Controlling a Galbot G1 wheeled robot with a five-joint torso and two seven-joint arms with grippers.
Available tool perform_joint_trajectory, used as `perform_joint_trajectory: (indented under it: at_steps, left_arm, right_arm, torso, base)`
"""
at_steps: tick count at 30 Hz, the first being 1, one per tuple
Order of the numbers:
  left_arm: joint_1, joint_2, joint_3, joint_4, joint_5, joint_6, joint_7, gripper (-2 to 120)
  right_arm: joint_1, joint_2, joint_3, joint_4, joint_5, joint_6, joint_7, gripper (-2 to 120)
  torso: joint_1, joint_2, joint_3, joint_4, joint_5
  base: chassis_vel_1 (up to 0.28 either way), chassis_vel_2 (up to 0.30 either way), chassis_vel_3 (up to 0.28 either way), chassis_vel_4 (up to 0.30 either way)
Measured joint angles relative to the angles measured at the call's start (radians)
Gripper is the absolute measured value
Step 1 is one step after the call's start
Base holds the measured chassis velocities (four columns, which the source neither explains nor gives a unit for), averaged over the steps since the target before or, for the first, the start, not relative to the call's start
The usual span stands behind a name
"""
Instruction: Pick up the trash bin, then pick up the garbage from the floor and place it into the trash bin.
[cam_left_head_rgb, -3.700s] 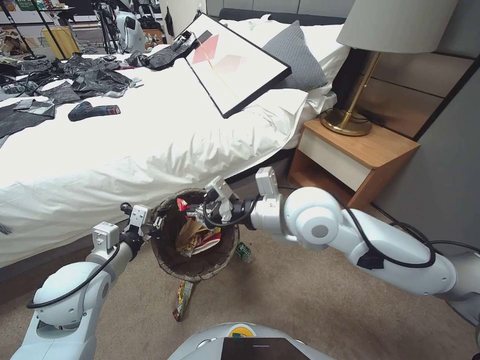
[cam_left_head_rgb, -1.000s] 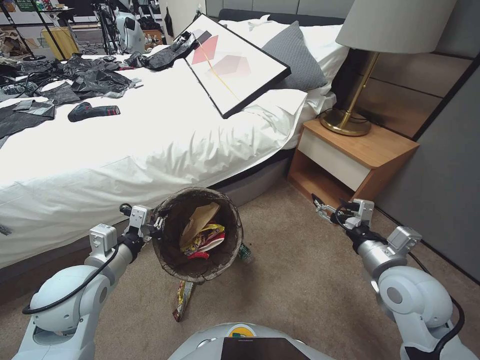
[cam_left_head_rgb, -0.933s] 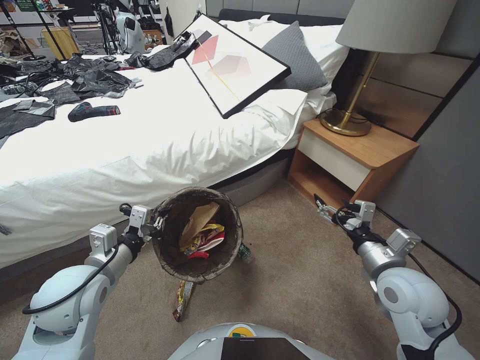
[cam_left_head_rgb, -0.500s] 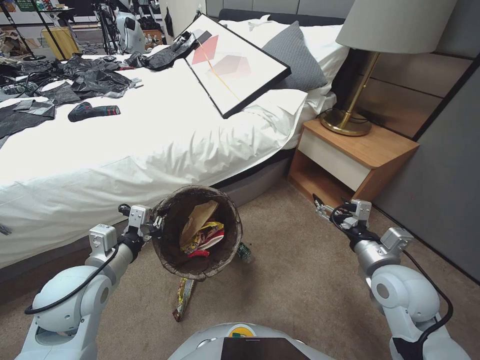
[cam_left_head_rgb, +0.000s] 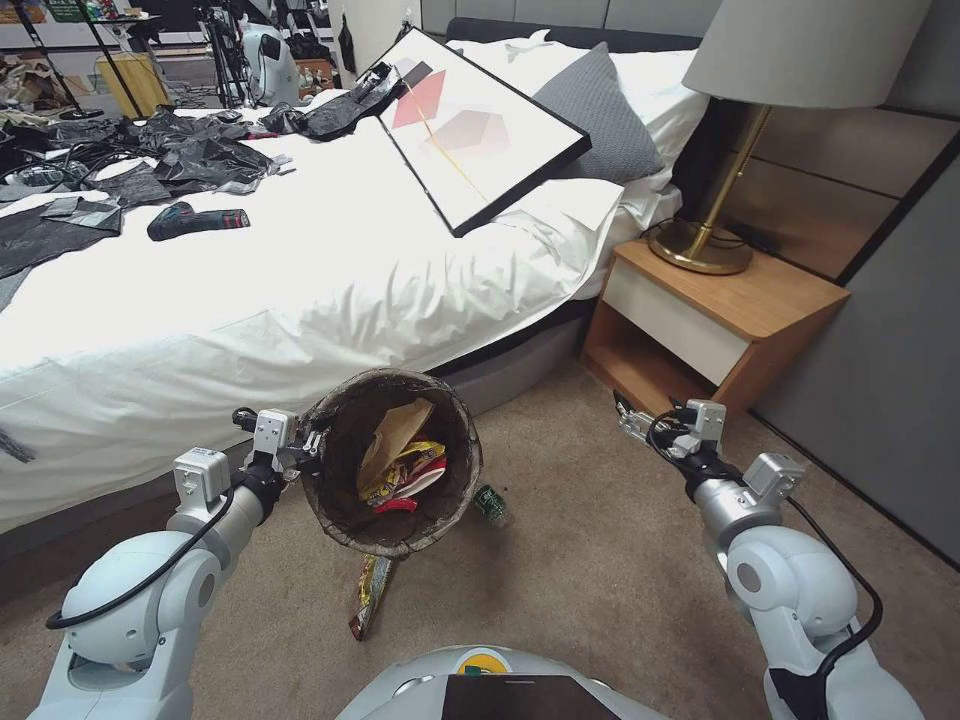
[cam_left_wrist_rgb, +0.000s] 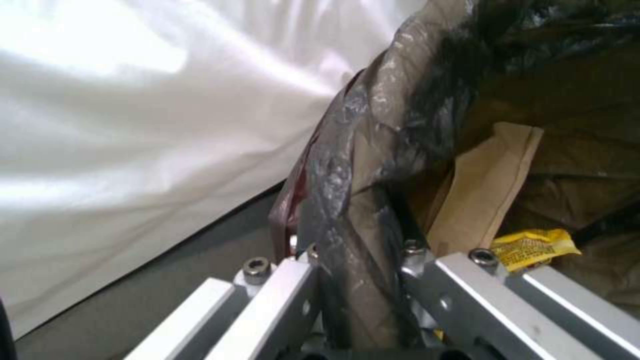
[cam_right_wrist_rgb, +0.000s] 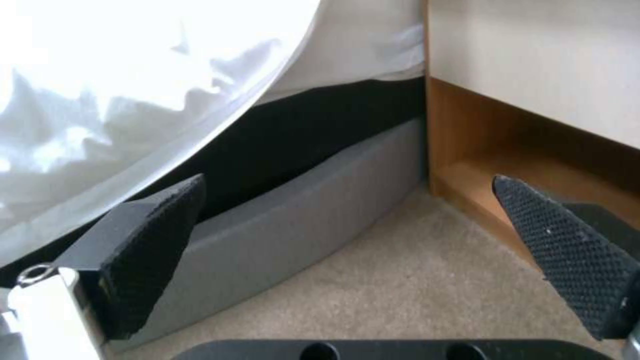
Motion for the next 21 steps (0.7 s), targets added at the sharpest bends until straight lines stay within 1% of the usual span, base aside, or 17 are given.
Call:
perform_joint_trajectory:
  at_steps: [21]
  left_arm:
    - [0.001,0.002,-0.003,0.002,0.0,0.0,-0.002,0]
  right_arm:
    - [0.002,0.001,-0.019,-0.013,-0.006,0.0,0.005,100]
  torso:
    - [0.0,0.0,0.0,0.0,0.0]
  base:
    - [0.0,0.0,0.0,0.0]
